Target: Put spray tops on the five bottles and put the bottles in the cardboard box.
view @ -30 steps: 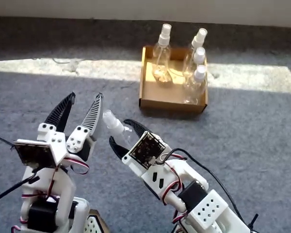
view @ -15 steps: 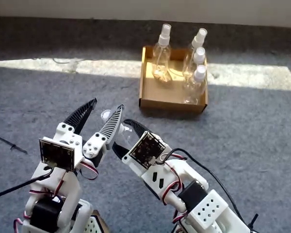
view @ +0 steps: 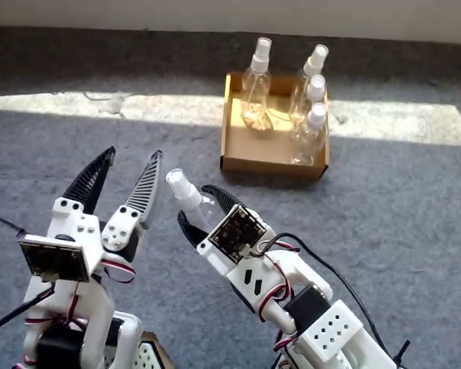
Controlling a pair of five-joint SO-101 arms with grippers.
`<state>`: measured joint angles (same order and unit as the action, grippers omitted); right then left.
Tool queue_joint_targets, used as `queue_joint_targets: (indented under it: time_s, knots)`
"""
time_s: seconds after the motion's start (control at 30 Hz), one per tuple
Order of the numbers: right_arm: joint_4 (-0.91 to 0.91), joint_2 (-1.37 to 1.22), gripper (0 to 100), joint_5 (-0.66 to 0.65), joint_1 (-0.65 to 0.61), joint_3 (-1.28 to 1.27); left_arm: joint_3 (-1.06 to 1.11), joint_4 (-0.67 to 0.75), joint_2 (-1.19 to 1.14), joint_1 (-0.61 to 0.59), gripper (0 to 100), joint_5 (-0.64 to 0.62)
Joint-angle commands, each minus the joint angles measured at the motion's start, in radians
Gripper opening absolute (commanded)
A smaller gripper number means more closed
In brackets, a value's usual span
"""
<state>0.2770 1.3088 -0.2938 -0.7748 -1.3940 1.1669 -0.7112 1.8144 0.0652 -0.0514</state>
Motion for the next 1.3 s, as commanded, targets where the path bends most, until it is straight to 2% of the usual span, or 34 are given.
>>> queue_joint_targets:
  time_s: [0.0,0.1,0.2,0.43,0.83,1.07,1.27]
  knots:
    - [0.002,0.016,0.4,-0.009,0.008,0.016,0.062,0.1,-0.002,-0.022,21,0.018]
    - [0.004,0.016,0.4,-0.009,0.008,0.016,0.096,0.121,-0.002,-0.016,21,0.054]
    - [0.004,0.016,0.4,-0.009,0.008,0.021,0.105,0.103,-0.002,0.041,21,0.057]
    - [0.005,0.016,0.4,-0.009,0.016,0.024,0.038,-0.049,0.001,0.154,21,0.103]
    - [0.007,0.012,0.4,-0.009,0.016,0.061,0.022,-0.109,-0.001,0.168,21,0.103]
    - [0.007,0.01,0.4,-0.009,0.016,0.062,-0.048,-0.193,0.001,0.271,21,0.104]
    - [0.007,0.01,0.4,-0.009,0.021,0.062,-0.137,-0.21,0.008,0.266,21,0.103]
